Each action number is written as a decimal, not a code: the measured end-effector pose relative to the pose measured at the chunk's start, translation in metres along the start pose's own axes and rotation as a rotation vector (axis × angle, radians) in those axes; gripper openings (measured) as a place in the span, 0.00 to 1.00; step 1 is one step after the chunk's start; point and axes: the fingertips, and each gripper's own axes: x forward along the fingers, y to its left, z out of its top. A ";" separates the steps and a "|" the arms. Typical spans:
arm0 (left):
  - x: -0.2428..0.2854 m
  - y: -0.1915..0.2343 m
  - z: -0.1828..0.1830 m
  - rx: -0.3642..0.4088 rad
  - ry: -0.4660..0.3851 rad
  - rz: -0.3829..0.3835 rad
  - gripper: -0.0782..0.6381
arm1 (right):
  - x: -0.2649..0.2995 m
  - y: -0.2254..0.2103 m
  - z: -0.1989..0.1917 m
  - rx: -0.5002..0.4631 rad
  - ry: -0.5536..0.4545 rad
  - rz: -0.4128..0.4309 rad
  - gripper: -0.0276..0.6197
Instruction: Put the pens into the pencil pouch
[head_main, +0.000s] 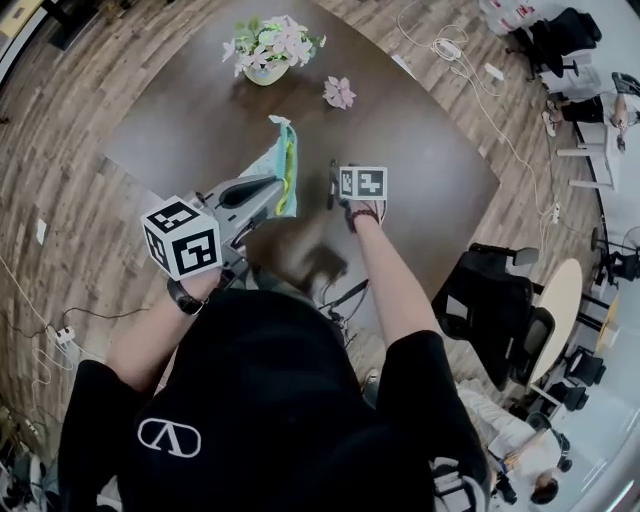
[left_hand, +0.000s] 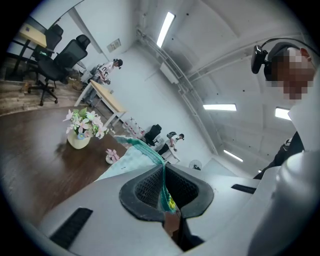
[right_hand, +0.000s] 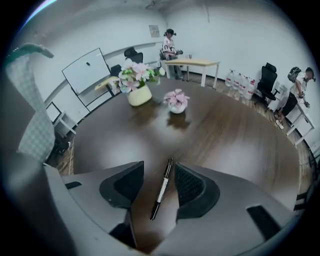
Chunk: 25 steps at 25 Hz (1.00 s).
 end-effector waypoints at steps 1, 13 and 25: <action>-0.002 0.001 -0.002 -0.004 -0.001 0.005 0.13 | 0.010 -0.001 -0.008 0.012 0.038 0.002 0.33; -0.024 0.019 -0.014 -0.044 -0.023 0.057 0.13 | 0.064 -0.013 -0.056 0.112 0.306 -0.004 0.25; -0.028 0.019 -0.019 -0.047 -0.018 0.064 0.13 | 0.065 -0.018 -0.063 0.056 0.323 -0.068 0.11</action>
